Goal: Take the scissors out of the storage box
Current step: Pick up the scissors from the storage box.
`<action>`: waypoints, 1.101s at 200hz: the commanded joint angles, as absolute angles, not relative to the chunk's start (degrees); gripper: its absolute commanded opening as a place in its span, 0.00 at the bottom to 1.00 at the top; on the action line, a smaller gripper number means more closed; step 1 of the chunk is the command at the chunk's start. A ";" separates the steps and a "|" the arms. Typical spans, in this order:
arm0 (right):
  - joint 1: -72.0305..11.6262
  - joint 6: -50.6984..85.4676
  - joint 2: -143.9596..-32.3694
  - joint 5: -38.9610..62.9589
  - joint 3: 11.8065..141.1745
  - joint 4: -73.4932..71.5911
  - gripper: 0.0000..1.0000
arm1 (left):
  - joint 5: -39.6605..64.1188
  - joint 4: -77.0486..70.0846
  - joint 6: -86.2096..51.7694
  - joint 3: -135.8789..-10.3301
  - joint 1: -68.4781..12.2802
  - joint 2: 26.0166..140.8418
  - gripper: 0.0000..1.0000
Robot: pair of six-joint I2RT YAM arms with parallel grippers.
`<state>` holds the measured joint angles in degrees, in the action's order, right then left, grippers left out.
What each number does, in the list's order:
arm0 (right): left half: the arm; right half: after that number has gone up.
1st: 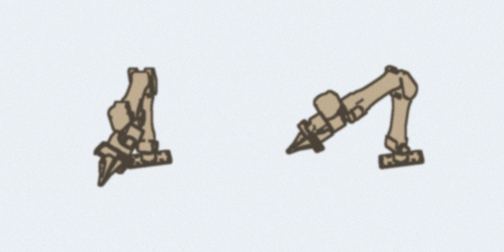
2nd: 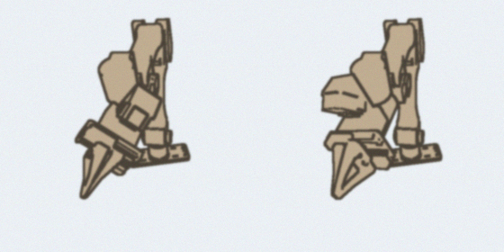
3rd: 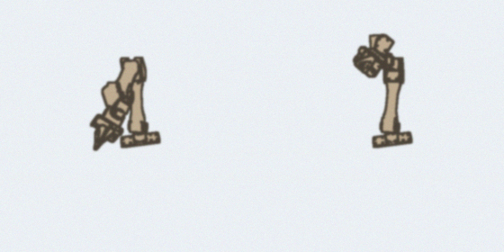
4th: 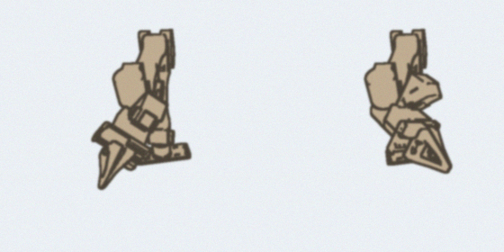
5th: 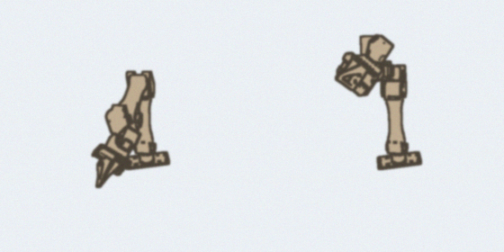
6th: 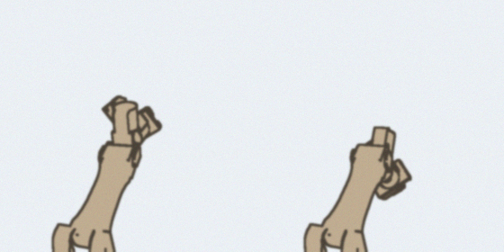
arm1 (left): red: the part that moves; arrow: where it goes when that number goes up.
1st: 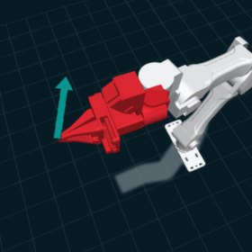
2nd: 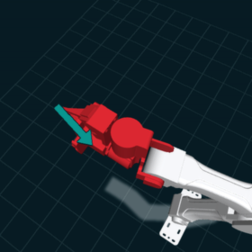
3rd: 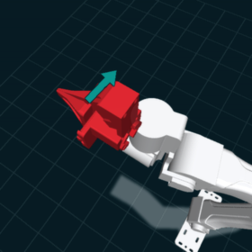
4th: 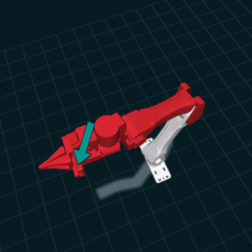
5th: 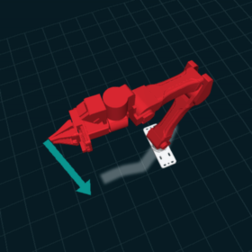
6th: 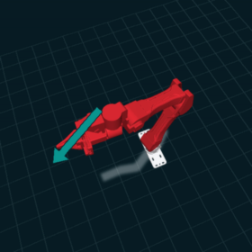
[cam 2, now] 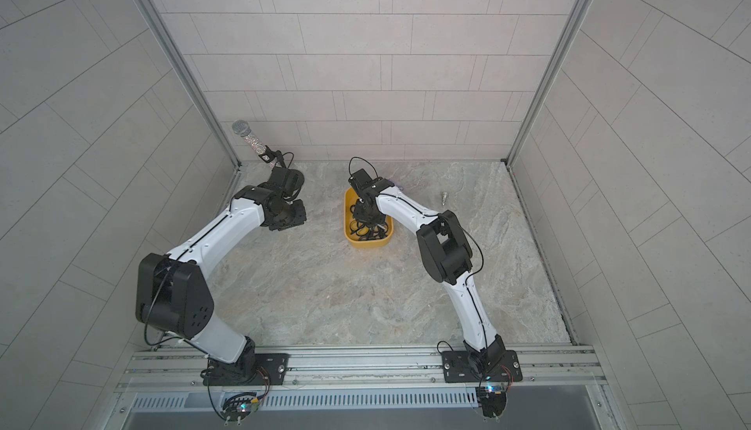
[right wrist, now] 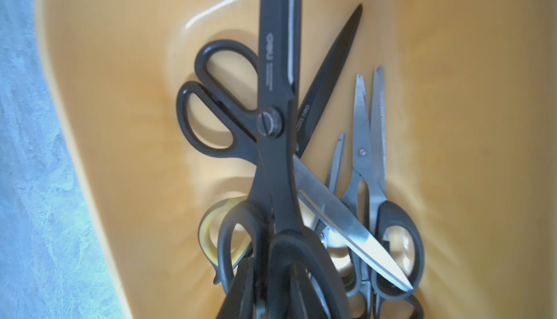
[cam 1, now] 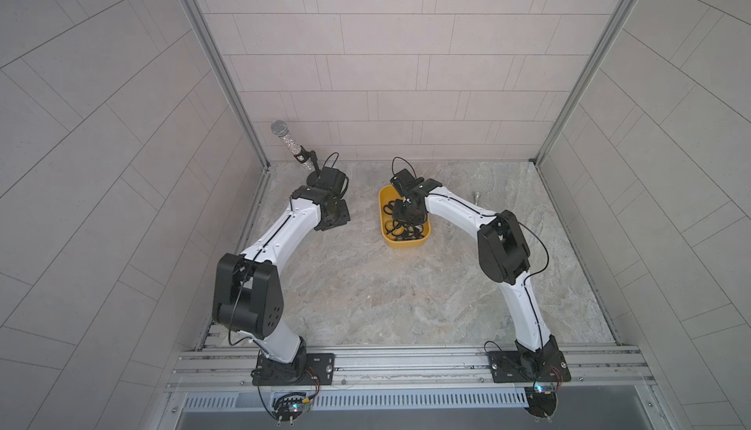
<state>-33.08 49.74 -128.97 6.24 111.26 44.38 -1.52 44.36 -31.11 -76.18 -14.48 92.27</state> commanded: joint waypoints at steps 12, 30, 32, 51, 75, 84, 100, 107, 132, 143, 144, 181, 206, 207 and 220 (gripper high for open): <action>-31.78 47.04 -128.88 6.99 109.50 46.27 0.22 | -1.70 44.21 -31.29 -77.26 -14.06 92.81 0.32; -31.21 46.22 -129.96 6.92 108.99 46.64 0.22 | -1.84 44.30 -31.20 -77.26 -14.07 92.62 0.32; -31.07 46.18 -130.05 6.83 108.99 46.73 0.22 | -1.91 44.30 -31.13 -77.26 -14.06 92.61 0.32; -30.60 44.60 -130.43 5.58 109.13 47.42 0.25 | -1.94 44.24 -31.04 -76.95 -13.95 92.42 0.32; -30.34 42.36 -130.94 4.42 110.42 49.16 0.34 | -1.85 44.21 -31.04 -76.64 -13.72 92.20 0.32; -30.32 41.50 -131.82 4.18 112.03 50.75 0.39 | -1.78 44.13 -31.03 -76.60 -13.67 92.15 0.32; -30.32 40.07 -133.41 3.48 114.19 52.96 0.40 | -1.60 44.03 -31.03 -76.62 -13.50 92.19 0.32; -30.33 39.67 -133.73 3.37 114.50 53.08 0.40 | -1.59 44.03 -30.94 -76.55 -13.37 92.12 0.32; -30.35 38.94 -134.99 3.55 116.02 54.34 0.38 | -1.41 43.77 -30.93 -75.88 -12.95 91.76 0.32; -30.33 39.18 -135.41 3.77 116.39 54.90 0.37 | -1.30 43.73 -30.94 -75.55 -12.73 91.54 0.32; -30.37 39.19 -135.42 3.77 116.38 54.96 0.37 | -1.27 43.70 -30.94 -75.52 -12.74 91.56 0.32; -30.37 38.48 -135.30 3.79 115.95 55.33 0.28 | -0.77 43.51 -31.07 -75.06 -11.90 91.08 0.32; -30.24 36.97 -136.01 3.34 116.07 56.42 0.27 | -0.36 43.28 -31.19 -75.04 -11.45 91.05 0.32; -30.24 36.90 -136.03 3.34 116.04 56.42 0.27 | -0.36 43.22 -31.20 -75.01 -11.44 91.05 0.32; -30.25 36.67 -136.40 3.35 115.43 56.51 0.23 | -0.14 43.12 -31.20 -74.97 -11.25 91.05 0.32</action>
